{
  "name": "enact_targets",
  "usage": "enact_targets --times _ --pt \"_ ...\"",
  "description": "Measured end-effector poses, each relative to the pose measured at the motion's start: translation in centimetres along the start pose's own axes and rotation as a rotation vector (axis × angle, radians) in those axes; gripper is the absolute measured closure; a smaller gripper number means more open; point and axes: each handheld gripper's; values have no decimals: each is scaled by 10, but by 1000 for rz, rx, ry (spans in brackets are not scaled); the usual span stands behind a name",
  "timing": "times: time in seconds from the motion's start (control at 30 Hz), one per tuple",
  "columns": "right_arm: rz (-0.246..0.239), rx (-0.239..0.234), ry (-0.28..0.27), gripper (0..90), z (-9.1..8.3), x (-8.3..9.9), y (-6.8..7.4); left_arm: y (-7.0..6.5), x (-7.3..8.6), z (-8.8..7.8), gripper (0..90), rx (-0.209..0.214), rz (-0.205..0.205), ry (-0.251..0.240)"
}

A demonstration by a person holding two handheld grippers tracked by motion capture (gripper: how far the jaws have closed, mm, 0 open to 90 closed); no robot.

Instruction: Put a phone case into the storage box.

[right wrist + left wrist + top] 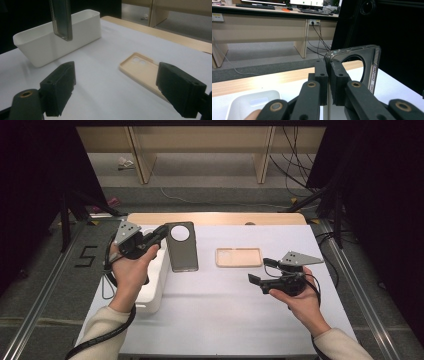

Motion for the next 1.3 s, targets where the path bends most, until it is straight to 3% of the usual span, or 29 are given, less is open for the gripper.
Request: enact_targets --times 1.3 --pt "11 27 15 170 -13 13 -4 36 -28 -4 849 -67 20 -18"
Point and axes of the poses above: each handheld gripper's, and its own axes: z roughly forward along the jaws, x roughly out of its underside, y roughly to its left, and after that the axes turned 4 degrees about y, right-handed
